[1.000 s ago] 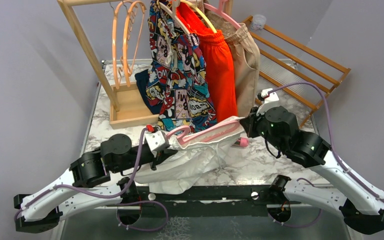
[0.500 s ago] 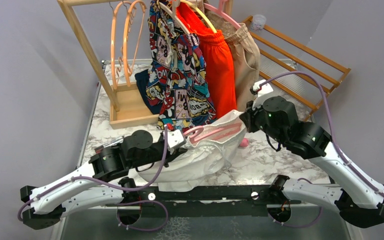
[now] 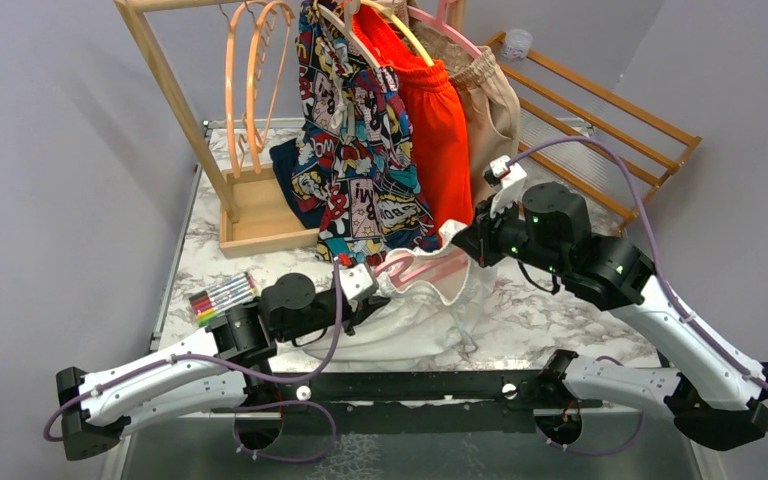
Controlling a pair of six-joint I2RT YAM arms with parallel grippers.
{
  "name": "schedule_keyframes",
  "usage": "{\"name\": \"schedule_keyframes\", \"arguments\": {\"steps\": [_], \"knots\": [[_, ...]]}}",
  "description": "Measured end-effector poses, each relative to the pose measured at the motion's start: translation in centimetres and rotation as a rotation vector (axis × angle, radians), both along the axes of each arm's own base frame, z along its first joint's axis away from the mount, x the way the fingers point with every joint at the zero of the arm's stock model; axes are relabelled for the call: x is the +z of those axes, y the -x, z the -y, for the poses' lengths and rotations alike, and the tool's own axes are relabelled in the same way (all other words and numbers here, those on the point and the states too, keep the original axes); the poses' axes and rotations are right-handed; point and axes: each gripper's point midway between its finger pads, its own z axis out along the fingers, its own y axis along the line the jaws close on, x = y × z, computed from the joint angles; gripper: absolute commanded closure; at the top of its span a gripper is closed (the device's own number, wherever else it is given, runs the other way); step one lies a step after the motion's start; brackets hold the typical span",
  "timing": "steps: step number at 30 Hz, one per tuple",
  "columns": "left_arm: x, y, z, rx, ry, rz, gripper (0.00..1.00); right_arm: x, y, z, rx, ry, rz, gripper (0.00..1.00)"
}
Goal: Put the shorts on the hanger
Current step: Hang the shorts on the hanger.
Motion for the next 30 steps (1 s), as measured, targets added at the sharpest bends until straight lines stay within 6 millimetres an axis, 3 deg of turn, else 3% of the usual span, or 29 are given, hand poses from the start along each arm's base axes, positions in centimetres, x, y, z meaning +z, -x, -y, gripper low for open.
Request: {"name": "schedule_keyframes", "arguments": {"steps": [5,17,21,30], "knots": [[-1.2,0.1,-0.1,0.005,0.001,-0.021,1.0,-1.7,0.1,-0.7,0.015,-0.008,-0.037,0.98],[-1.3,0.2,-0.4,0.013,0.019,-0.022,1.0,-0.8,-0.2,-1.5,0.024,-0.056,-0.013,0.87],[-1.5,0.2,-0.4,0.016,0.021,-0.028,1.0,-0.8,0.1,-1.3,0.036,-0.065,0.003,0.99],[-1.7,0.2,-0.4,0.017,0.023,-0.034,1.0,0.9,0.5,-1.3,0.063,-0.08,0.026,0.99]]}}
